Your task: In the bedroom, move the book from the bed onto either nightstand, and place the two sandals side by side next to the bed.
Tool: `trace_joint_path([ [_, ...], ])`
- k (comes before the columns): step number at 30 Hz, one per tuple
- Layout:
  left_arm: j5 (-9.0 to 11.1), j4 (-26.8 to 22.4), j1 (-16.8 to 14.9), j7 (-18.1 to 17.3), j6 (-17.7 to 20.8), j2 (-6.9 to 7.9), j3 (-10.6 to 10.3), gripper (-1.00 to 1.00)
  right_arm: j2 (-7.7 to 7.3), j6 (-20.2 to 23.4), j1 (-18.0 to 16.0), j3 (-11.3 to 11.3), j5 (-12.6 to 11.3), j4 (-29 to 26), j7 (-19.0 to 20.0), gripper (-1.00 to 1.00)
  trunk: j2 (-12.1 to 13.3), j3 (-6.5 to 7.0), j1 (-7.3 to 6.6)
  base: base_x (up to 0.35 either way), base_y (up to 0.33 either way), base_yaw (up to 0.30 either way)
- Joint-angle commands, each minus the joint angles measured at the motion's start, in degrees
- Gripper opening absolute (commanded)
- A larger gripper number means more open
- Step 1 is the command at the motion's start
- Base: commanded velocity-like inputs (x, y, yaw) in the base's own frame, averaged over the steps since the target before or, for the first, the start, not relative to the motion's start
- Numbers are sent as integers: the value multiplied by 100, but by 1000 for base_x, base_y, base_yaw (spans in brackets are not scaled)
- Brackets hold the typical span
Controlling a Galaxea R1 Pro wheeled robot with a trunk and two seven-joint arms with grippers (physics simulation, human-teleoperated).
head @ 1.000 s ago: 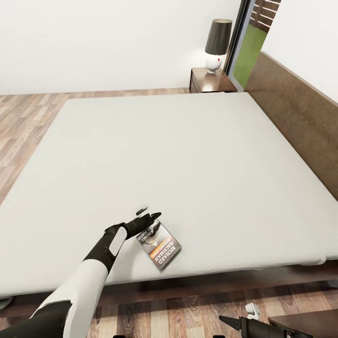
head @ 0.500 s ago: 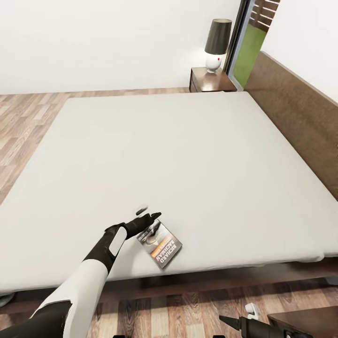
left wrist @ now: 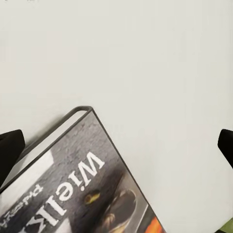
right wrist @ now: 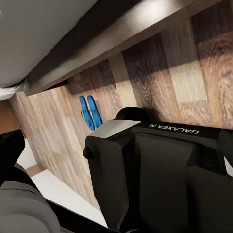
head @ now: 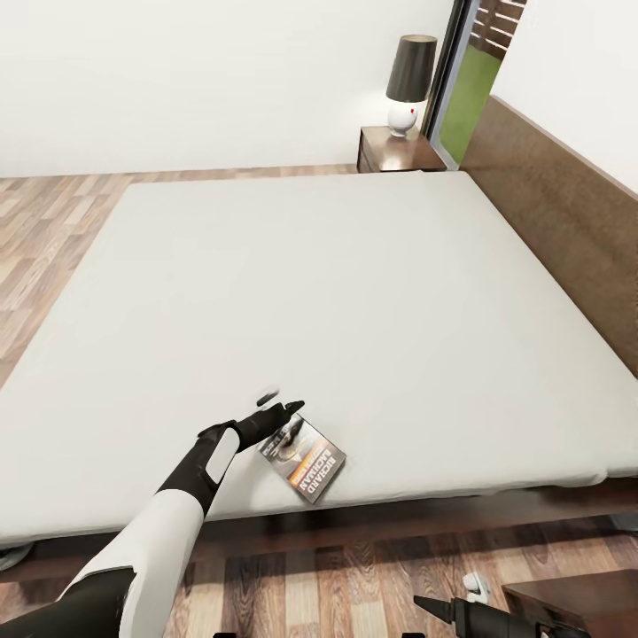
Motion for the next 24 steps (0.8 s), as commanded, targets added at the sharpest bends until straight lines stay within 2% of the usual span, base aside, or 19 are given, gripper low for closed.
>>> trace_joint_path([
  [1,28,-3,-3,-16,53,-7,40,100,0,60,-1,-11,-17,-2,18,100,-2,-3,0,0,0,0],
  [19,28,-3,-3,-16,53,-7,33,100,-1,60,-2,-11,-17,-5,18,100,-2,-3,0,-30,0,-1],
  [24,28,-3,-3,-16,51,-7,32,100,0,60,-2,-11,-17,-4,18,100,-2,-3,0,0,0,-156],
])
